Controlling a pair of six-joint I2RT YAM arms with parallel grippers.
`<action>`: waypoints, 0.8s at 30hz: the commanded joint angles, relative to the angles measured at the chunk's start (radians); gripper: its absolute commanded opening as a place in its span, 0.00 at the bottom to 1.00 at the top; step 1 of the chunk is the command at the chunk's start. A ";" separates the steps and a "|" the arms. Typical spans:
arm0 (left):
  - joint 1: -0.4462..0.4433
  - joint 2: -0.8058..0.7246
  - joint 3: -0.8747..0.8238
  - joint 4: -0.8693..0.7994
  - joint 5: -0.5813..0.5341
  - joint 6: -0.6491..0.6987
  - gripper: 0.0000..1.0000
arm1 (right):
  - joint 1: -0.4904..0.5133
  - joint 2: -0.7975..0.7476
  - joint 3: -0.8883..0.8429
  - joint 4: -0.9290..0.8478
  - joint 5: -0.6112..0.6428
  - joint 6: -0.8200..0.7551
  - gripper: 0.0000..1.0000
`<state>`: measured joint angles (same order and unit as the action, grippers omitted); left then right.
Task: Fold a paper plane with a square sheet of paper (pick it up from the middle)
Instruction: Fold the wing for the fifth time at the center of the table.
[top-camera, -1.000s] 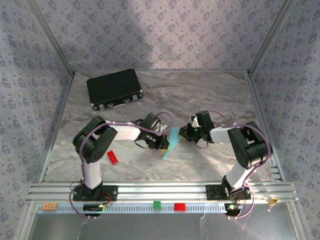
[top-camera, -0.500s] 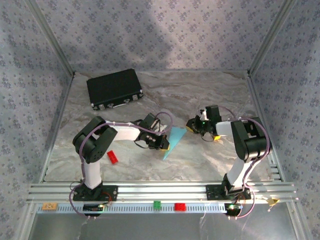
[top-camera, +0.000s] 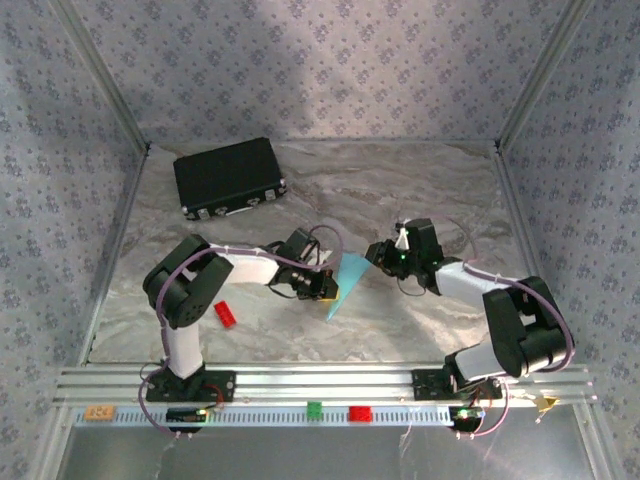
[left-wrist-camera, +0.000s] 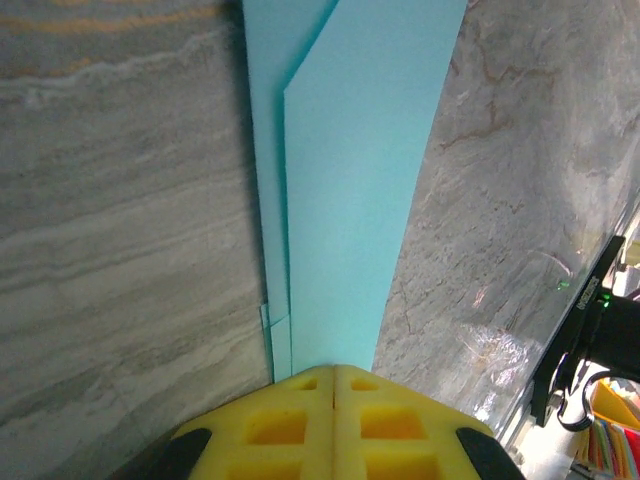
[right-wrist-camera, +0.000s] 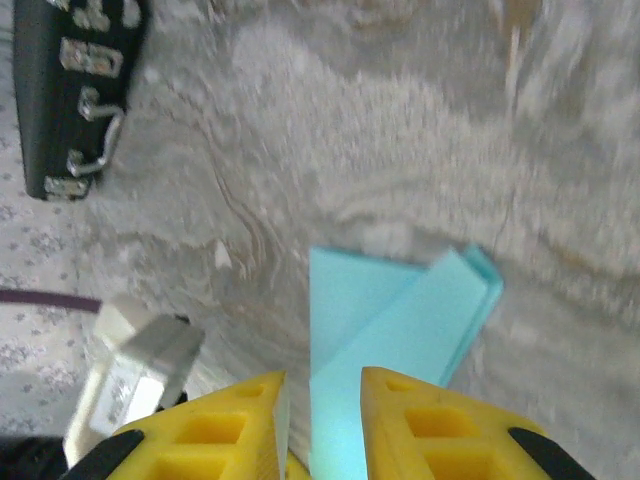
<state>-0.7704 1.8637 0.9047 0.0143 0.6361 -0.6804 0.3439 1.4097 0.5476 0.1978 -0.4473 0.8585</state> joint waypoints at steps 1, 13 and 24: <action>-0.011 0.004 -0.048 -0.007 -0.064 -0.048 0.00 | 0.039 -0.041 -0.052 -0.064 0.080 0.053 0.26; -0.022 -0.116 -0.041 -0.028 -0.117 -0.040 0.02 | 0.139 -0.209 -0.157 -0.103 0.187 0.121 0.26; 0.019 -0.129 -0.015 -0.094 -0.111 0.001 0.11 | 0.177 -0.164 -0.106 -0.085 0.167 0.105 0.25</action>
<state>-0.7708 1.7592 0.8680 -0.0406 0.5228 -0.7074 0.5087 1.2236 0.4084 0.1265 -0.2840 0.9619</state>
